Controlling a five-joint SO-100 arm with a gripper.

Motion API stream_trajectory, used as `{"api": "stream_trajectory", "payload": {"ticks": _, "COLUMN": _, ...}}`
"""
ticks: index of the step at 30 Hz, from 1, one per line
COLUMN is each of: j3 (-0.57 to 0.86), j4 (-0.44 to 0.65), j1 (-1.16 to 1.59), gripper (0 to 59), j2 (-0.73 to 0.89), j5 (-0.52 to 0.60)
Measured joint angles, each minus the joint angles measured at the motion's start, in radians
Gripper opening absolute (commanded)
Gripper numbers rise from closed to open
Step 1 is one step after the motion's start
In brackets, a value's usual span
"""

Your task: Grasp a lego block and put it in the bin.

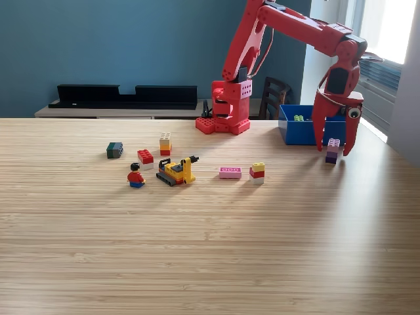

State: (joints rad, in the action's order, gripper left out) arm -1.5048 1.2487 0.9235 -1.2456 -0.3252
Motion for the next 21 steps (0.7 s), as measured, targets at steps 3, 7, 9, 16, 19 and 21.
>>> {"api": "stream_trajectory", "payload": {"ticks": 3, "j3": 0.0, "j4": -0.006, "j1": -0.002, "gripper": 2.1, "j2": 0.0, "j5": 0.008}}
{"api": "stream_trajectory", "payload": {"ticks": 7, "j3": 0.0, "j4": -0.006, "j1": -0.002, "gripper": 0.1, "j2": 0.0, "j5": 0.014}}
{"api": "stream_trajectory", "payload": {"ticks": 9, "j3": 0.0, "j4": -0.006, "j1": -0.002, "gripper": 0.1, "j2": 0.0, "j5": 0.021}}
{"api": "stream_trajectory", "payload": {"ticks": 16, "j3": 0.094, "j4": 0.075, "j1": -0.002, "gripper": 0.1, "j2": 0.0, "j5": 0.058}}
{"api": "stream_trajectory", "payload": {"ticks": 19, "j3": 0.218, "j4": 0.167, "j1": -0.002, "gripper": 0.1, "j2": 0.0, "j5": 0.084}}
{"api": "stream_trajectory", "payload": {"ticks": 21, "j3": 0.318, "j4": 0.232, "j1": -0.002, "gripper": 0.1, "j2": 0.0, "j5": 0.104}}
